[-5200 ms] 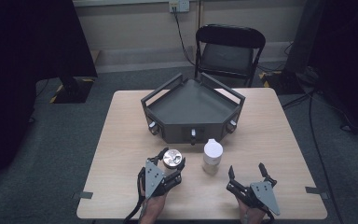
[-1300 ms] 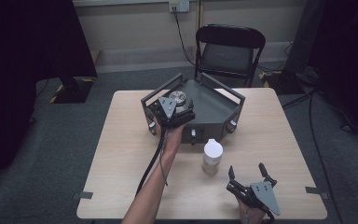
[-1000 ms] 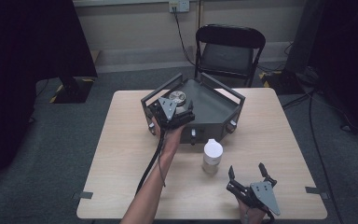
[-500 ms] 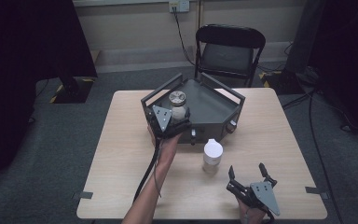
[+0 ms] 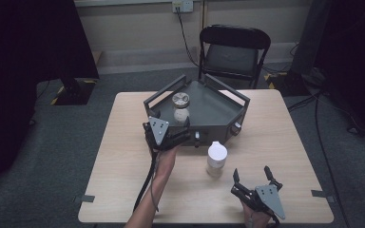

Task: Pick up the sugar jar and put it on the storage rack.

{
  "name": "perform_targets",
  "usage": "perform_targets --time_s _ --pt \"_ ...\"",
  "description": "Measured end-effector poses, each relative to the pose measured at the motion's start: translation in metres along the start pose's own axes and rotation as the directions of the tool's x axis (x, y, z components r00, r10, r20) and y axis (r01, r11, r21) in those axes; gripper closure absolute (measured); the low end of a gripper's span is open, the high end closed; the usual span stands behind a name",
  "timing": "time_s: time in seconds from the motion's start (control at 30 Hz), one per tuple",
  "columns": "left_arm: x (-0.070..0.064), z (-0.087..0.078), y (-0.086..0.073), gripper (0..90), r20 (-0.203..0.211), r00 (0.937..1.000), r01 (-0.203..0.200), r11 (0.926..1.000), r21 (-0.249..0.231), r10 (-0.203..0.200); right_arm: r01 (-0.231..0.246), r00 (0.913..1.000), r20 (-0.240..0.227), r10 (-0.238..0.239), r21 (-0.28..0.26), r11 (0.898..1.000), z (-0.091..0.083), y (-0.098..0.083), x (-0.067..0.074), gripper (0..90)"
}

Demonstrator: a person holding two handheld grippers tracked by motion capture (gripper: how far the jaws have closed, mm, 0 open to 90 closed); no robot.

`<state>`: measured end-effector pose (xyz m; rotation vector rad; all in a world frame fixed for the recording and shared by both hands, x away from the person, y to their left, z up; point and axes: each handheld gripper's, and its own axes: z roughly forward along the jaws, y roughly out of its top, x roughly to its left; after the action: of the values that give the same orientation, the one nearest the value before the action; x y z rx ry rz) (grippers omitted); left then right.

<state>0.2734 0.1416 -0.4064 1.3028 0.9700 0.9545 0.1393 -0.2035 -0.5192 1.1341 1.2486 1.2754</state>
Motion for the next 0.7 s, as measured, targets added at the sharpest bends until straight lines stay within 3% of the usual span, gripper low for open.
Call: perform_targets --time_s 0.27,0.7 --pt "0.002 -0.019 -0.012 0.0 -0.001 0.9999 0.015 0.9999 -0.007 -0.015 0.0 1.0 0.002 0.0 0.0 1.0 0.0 0.0 0.0 0.0" --pt "0.006 -0.047 -0.015 0.0 -0.012 0.9992 0.039 0.9992 -0.008 -0.039 0.0 1.0 0.005 0.0 0.0 1.0 0.0 0.0 0.001 0.0"
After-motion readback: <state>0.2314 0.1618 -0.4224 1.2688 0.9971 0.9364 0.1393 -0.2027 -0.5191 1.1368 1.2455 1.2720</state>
